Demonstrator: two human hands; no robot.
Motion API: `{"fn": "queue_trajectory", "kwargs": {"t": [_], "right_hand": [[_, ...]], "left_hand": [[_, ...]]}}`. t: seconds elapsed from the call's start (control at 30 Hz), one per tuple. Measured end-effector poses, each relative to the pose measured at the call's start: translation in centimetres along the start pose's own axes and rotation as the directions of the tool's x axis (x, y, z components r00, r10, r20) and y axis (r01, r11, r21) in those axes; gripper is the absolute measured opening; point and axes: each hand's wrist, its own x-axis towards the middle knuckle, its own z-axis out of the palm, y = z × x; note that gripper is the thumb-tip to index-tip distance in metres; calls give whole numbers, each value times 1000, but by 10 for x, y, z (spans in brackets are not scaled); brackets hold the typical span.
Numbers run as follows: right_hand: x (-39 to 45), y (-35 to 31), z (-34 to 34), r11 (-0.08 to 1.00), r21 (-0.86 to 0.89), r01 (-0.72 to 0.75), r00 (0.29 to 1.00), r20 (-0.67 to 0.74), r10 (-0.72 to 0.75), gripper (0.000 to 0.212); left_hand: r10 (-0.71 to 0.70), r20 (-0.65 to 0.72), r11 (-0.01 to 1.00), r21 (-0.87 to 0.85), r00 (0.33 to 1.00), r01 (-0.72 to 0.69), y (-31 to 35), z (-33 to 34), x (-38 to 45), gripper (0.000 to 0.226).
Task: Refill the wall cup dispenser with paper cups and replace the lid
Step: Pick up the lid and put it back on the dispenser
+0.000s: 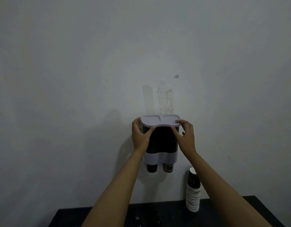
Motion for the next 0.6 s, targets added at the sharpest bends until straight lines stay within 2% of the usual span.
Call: {"fn": "queue_trajectory", "kwargs": {"t": [0.17,0.4,0.6], "right_hand": [[16,-2,-1,998,-53,-24,1000,13,24,29],[34,7,0,994,-93,-65,997,43,69,23],[32,-2,-4,984,-151,-93,989,101,109,28]], "left_hand": [[-18,-26,994,108,1000,21,1,9,10,63],[-28,-41,986,163,999,34,2,9,13,65],[-29,1,976,214,1000,28,5,4,12,68]]}}
